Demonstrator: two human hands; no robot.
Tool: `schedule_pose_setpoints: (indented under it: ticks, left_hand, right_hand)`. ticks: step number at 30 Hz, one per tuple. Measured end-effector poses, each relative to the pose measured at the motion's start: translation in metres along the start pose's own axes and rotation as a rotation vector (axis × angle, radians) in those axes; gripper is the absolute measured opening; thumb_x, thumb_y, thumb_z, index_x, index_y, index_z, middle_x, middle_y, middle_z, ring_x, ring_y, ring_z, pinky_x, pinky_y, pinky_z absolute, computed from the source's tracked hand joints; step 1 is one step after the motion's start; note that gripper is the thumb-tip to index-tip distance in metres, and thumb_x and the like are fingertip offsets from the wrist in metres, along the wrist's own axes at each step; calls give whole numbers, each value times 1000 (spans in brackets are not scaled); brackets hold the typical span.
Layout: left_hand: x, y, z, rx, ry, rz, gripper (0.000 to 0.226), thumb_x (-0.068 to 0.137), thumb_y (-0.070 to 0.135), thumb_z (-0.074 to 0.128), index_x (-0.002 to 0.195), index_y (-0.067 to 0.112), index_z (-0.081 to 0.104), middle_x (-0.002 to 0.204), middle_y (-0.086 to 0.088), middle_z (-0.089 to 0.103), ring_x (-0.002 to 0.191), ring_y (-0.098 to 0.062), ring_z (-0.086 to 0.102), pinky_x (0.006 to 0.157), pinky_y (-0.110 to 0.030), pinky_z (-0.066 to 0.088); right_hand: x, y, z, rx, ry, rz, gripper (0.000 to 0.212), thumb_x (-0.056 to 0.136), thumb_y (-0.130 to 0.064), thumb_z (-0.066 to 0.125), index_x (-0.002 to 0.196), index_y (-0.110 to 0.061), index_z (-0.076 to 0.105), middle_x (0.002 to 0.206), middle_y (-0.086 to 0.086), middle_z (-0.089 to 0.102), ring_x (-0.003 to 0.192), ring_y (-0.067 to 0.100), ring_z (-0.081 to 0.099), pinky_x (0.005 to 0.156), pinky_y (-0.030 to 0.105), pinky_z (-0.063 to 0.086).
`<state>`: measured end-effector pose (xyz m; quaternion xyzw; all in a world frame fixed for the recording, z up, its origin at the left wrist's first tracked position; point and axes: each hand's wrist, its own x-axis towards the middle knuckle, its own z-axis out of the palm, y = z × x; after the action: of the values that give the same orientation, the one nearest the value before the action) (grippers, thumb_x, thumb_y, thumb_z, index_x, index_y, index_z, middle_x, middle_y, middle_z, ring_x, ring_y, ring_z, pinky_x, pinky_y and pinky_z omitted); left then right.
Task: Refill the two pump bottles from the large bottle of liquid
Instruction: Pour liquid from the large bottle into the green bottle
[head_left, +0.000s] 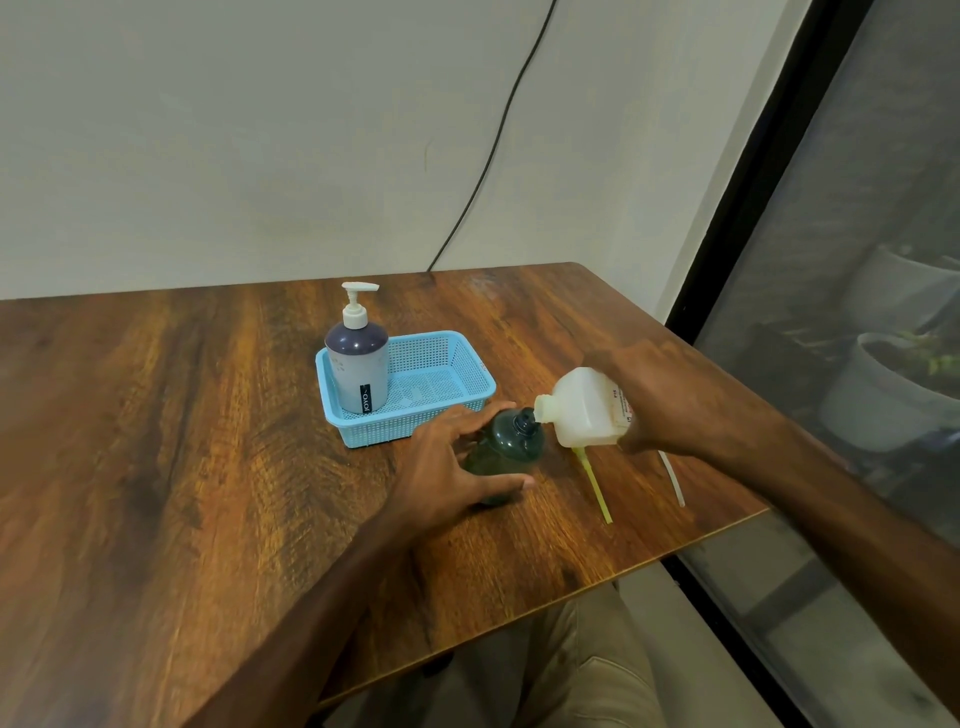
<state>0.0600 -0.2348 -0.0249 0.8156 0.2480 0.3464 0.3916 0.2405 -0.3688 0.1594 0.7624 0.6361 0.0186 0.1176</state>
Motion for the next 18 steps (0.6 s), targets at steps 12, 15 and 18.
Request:
schedule_pose_setpoints:
  ticks: [12,15,18]
  left_hand:
    - [-1,4,-2,-1,24,46,77,61,76,87,129,71,51,124,28,65,120,4,60,95,-18,56]
    - [0,3,-1,-3,31,50,78,60,78,87,129,72,51,123,29,65,120,5,60,94,-17,57]
    - [0,1,0,-11,35,47,78,60,77,88,129,70,53,122,28,65,119,4,61,94,-20,58]
  right_hand:
    - [7,9,11,86,-25,39,79,87,-27,77,152,-17,33,150,3,43,136,18,42,109,25,32]
    - [7,11,16,136,-55,44,82,88,-23,76,154,-17,28,155,2,36,141,18,36,112,25,28]
    - [8,9,14,63,4,23,81,85,-26,78,152,-21,31,152,0,39,139,16,38,111,25,31]
